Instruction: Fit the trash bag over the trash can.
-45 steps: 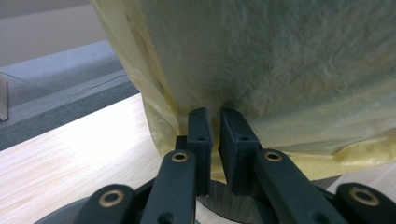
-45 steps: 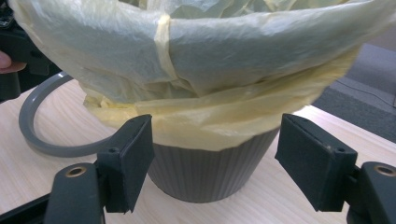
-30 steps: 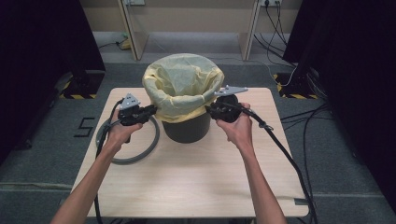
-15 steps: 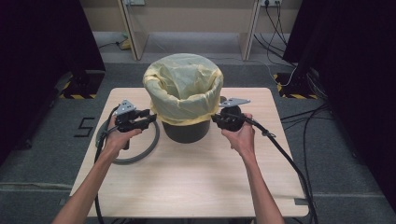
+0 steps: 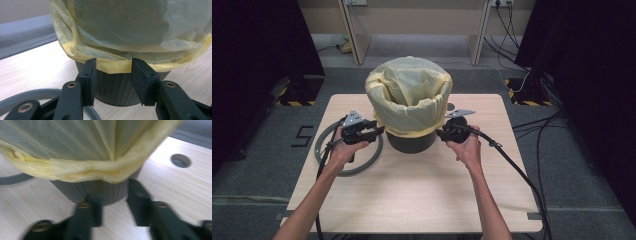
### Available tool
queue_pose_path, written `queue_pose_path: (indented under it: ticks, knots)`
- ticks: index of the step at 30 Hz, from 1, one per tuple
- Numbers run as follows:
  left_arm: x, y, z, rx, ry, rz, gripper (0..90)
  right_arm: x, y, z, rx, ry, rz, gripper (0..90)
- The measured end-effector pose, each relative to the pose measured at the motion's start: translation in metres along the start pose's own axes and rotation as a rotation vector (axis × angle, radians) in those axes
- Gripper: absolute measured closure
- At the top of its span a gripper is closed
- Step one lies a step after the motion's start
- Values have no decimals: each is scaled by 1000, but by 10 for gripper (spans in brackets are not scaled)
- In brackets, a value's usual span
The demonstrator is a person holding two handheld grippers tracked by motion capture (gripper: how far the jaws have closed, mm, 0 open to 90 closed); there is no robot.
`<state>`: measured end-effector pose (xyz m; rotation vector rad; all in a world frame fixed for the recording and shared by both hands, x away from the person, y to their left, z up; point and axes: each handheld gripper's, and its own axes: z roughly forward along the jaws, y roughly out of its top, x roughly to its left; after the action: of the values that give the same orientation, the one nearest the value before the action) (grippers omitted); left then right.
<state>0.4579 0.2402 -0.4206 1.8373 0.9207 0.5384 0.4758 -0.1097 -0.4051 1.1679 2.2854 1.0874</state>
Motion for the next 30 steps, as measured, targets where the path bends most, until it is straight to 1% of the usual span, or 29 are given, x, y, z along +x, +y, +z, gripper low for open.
queue_pose_path:
  ticks: [1,2,3,5,6,7,9,12,13,14,15,17,18,20,22,24,25,26,27,28,29,30]
  knots:
    - [-2,-1,-2,5,-3,5,549,-1,1,-5,-7,-6,3,522]
    - [-4,-1,-5,7,-4,10,541,-1,2,-12,-24,-10,20,487]
    - [-7,-3,-8,3,-7,12,535,-2,3,-17,-39,-13,26,461]
    - [-13,-10,-17,15,-27,0,505,-5,7,-33,-77,-22,38,436]
    - [-16,-15,-21,21,-32,-15,484,-7,9,-41,-98,-27,42,424]
    - [-21,-21,-25,33,-47,-34,465,-8,12,-49,-112,-30,50,416]
    - [-29,-34,-33,43,-69,-34,428,-11,19,-65,-150,-44,55,407]
    - [-40,-52,-40,65,-86,-38,390,-13,30,-84,-197,-52,61,406]
    - [-42,-57,-41,68,-89,-42,382,-13,35,-89,-213,-59,60,406]
    - [-46,-64,-41,73,-91,-55,370,-12,39,-93,-223,-63,62,406]
    - [-49,-68,-41,77,-89,-54,361,-11,46,-97,-237,-67,58,406]
    - [-57,-80,-40,84,-88,-34,356,-8,58,-103,-259,-69,48,406]
    - [-60,-86,-40,88,-96,-32,346,-4,67,-106,-269,-71,38,406]
    - [-65,-95,-37,101,-96,-26,332,0,82,-109,-276,-75,24,406]
    - [-69,-104,-33,135,-95,-6,307,4,99,-110,-290,-77,15,407]
    - [-71,-113,-30,156,-86,0,300,9,116,-108,-295,-78,4,406]
    - [-72,-117,-27,179,-81,14,299,12,125,-105,-299,-73,-4,406]
    - [-73,-119,-26,189,-77,23,297,15,135,-101,-305,-63,-11,406]
    - [-75,-121,-25,193,-74,24,296,18,142,-99,-309,-58,-12,406]
    - [-76,-123,-24,199,-81,28,295,20,150,-95,-312,-55,-13,406]
    - [-78,-124,-23,214,-84,36,295,23,158,-91,-310,-54,-22,407]
    - [-80,-125,-23,213,-77,53,294,26,166,-86,-304,-55,-25,408]
